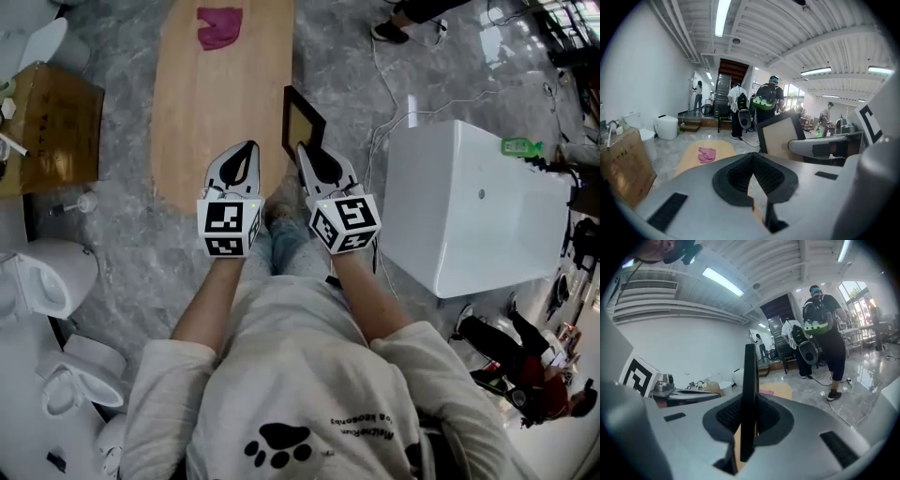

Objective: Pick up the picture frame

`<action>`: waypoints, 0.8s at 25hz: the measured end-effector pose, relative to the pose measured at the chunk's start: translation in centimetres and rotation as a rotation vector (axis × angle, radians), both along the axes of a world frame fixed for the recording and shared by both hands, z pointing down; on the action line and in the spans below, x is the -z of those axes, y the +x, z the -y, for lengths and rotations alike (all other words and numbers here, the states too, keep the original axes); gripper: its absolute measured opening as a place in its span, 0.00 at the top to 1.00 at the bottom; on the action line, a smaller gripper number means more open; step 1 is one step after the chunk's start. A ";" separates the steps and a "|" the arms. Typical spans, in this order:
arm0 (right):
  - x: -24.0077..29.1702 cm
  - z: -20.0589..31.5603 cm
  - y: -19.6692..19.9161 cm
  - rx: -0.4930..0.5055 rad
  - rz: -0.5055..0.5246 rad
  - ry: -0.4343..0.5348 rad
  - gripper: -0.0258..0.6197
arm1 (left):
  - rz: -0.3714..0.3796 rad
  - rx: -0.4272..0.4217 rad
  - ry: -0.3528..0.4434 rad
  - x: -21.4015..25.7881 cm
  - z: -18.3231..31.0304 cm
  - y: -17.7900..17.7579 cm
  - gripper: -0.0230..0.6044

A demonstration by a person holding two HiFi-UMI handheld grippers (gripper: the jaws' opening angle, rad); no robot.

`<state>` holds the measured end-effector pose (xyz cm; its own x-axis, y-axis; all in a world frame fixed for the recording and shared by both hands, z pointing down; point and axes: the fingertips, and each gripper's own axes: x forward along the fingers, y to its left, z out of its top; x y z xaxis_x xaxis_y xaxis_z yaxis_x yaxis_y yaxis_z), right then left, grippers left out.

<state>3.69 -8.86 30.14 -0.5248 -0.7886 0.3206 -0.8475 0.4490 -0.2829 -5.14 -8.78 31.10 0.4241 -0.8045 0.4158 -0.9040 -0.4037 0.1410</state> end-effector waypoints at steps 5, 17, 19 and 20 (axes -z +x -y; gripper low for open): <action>4.6 -0.1 -0.1 0.004 -0.007 0.096 0.89 | -0.013 0.020 0.084 4.4 -0.2 -0.4 0.95; 13.2 -1.2 -1.1 0.004 -0.032 0.305 0.89 | 0.000 0.021 0.312 14.2 -1.1 -1.2 0.95; 14.1 -1.8 -0.7 -0.004 -0.042 0.328 0.89 | -0.005 0.022 0.317 14.9 -1.7 -0.9 0.95; 14.5 -2.1 -0.6 -0.006 -0.046 0.339 0.89 | -0.008 0.021 0.315 15.1 -2.1 -0.7 0.95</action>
<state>3.13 -6.80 15.59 -0.5108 -0.8574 0.0628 -0.8589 0.5059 -0.0793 -5.88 -6.67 16.00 0.4079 -0.9021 0.1410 -0.9121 -0.4095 0.0189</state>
